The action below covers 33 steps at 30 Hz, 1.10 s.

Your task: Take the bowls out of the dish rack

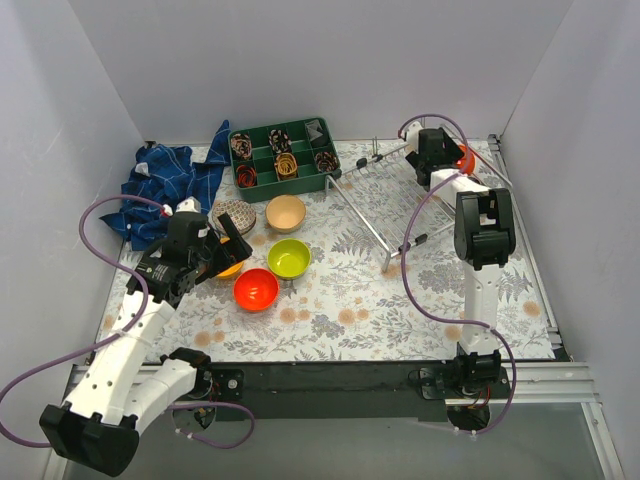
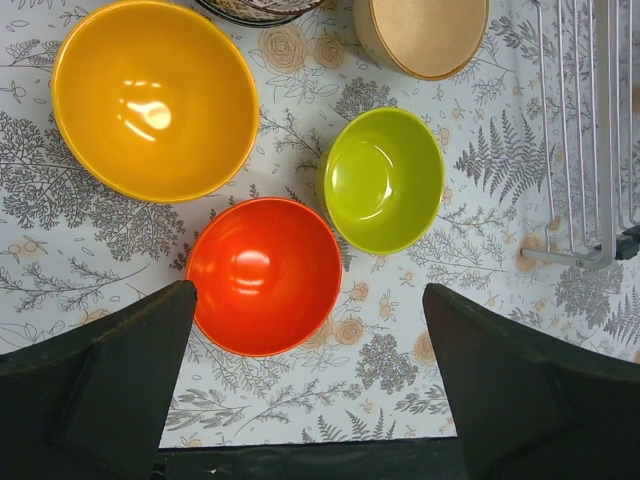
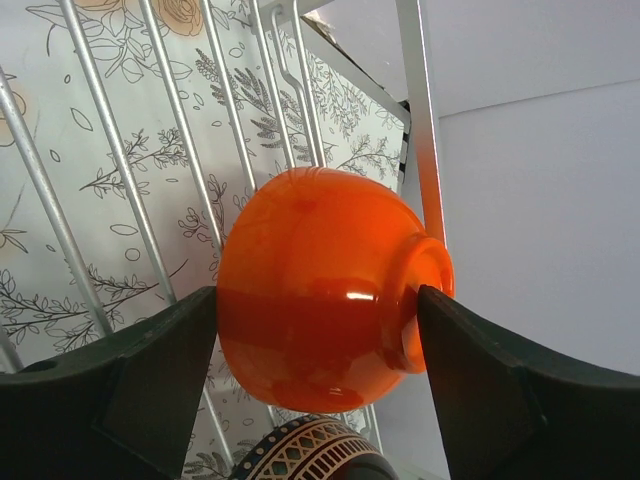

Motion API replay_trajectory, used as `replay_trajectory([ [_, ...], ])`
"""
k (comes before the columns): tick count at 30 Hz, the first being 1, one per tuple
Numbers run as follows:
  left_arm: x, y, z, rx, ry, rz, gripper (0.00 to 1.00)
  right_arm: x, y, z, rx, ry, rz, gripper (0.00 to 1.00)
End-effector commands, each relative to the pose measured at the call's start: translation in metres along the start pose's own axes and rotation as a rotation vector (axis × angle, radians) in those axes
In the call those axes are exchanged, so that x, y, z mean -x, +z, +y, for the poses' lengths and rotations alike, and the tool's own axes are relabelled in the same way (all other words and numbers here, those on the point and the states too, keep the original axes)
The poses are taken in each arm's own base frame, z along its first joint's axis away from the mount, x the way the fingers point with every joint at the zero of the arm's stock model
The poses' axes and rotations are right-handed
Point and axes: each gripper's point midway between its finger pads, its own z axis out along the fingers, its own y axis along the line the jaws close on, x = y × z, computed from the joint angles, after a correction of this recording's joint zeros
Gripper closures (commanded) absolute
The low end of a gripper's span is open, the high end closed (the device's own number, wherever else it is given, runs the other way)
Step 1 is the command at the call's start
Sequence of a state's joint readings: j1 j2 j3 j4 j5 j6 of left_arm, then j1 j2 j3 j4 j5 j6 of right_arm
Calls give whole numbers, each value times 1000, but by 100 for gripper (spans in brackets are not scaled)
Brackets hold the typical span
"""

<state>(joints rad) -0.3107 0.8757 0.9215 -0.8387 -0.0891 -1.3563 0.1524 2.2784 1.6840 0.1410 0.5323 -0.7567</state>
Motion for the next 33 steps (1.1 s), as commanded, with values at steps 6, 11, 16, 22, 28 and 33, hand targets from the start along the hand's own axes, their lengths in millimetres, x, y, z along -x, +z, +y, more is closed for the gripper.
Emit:
replay_trajectory([
  [6,16,-13,-14,-65,13,-61,2,18,-52,20,87,7,-20,49],
  [11,25,-18,-19,-90,29,-101,2,28,-74,13,95,45,-41,58],
  [16,27,-20,-26,-128,51,-109,2,45,-107,11,144,116,-90,61],
  [22,27,-19,-38,-216,72,-128,2,81,-164,9,255,257,-198,64],
  [28,23,-20,-68,-382,111,-109,2,123,-252,12,470,470,-359,66],
  [33,24,-19,-94,-514,132,-102,2,144,-335,23,765,664,-484,66],
])
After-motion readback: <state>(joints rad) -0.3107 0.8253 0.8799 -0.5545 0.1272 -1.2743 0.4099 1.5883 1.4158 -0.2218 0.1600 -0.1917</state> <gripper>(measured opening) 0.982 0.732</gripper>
